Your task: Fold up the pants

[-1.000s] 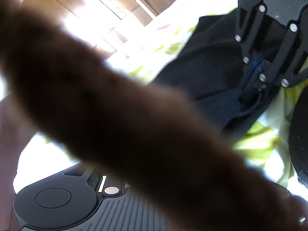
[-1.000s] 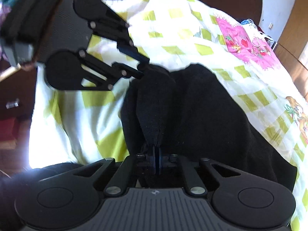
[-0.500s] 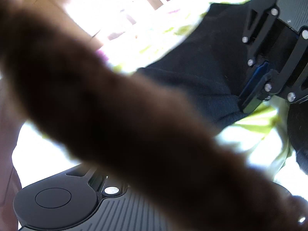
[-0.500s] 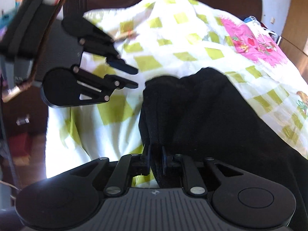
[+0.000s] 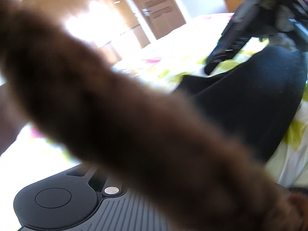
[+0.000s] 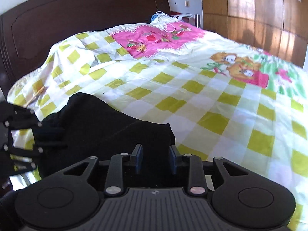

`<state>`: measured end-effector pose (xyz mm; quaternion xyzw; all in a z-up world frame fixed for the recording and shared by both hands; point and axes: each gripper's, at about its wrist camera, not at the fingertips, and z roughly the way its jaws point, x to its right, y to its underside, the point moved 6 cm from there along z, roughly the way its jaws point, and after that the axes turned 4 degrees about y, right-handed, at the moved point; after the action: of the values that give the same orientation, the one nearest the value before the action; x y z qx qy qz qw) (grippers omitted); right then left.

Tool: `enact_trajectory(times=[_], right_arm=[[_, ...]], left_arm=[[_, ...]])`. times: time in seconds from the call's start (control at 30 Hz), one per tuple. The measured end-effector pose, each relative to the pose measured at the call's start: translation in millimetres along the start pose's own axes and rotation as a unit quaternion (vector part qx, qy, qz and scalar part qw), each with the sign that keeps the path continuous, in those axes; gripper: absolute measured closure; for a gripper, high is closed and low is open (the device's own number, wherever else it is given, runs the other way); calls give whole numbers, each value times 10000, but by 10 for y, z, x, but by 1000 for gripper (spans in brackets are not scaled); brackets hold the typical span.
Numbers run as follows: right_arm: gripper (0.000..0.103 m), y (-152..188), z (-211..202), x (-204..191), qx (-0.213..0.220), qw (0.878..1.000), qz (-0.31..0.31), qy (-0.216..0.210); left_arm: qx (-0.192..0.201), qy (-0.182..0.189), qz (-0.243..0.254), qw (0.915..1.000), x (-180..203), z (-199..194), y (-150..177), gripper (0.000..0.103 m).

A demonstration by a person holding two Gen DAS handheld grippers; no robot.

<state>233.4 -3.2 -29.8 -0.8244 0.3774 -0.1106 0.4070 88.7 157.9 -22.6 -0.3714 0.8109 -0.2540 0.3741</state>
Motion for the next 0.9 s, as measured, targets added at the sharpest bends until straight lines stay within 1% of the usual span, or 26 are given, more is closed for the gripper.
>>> enact_trajectory(times=[0.07, 0.13, 0.2, 0.23, 0.27, 0.37, 0.43, 0.47, 0.5, 0.6, 0.63, 0.7, 0.77, 0.8, 0.83, 0.87, 0.9], right_arm=[[55, 6, 160, 96, -226, 9985, 208, -444], [54, -8, 272, 154, -273, 9984, 151, -477], [53, -19, 348, 191, -310, 9982, 8, -510], [53, -33, 363, 223, -300, 9986, -14, -429], [53, -45, 361, 261, -282, 9984, -46, -482], [54, -15, 369, 218, -644, 9920, -93, -1083], [60, 15, 373, 137, -825, 9872, -226, -1350], [63, 20, 365, 106, -891, 9856, -316, -1402], [65, 15, 337, 81, -897, 9846, -366, -1457], [65, -11, 206, 2, -766, 9820, -595, -1619], [65, -6, 210, -19, -746, 9818, -707, -1598], [64, 4, 328, 0, -777, 9853, -690, -1353], [64, 9, 474, 63, -822, 9865, -509, -1325], [66, -3, 534, 102, -812, 9868, -265, -1375], [70, -24, 580, 136, -832, 9852, 75, -1494], [79, -64, 597, 167, -836, 9814, 477, -1661], [79, -115, 589, 212, -766, 9784, 800, -1744]], left_arm=[[-25, 200, 97, 9998, 140, 138, -32, 84], [-111, 359, 137, 9992, 205, 242, -19, 83], [-194, 428, 149, 9988, 222, 298, 10, 83], [-237, 457, 126, 9986, 225, 314, 25, 83], [-267, 472, 112, 9985, 224, 329, 40, 83], [-305, 523, 27, 9982, 216, 331, 67, 83], [-303, 552, -1, 9980, 212, 342, 73, 83], [-306, 554, 2, 9980, 213, 349, 76, 83], [-315, 558, -6, 9979, 214, 356, 82, 83], [-331, 574, -70, 9978, 211, 382, 86, 83], [-335, 588, -92, 9977, 219, 371, 88, 83], [-343, 623, -114, 9974, 226, 383, 95, 83], [-362, 631, -80, 9973, 239, 399, 91, 83], [-366, 629, -71, 9973, 243, 401, 86, 83], [-360, 631, -62, 9973, 243, 406, 76, 83], [-355, 635, -37, 9973, 247, 406, 71, 83], [-359, 633, 7, 9973, 248, 412, 71, 83]])
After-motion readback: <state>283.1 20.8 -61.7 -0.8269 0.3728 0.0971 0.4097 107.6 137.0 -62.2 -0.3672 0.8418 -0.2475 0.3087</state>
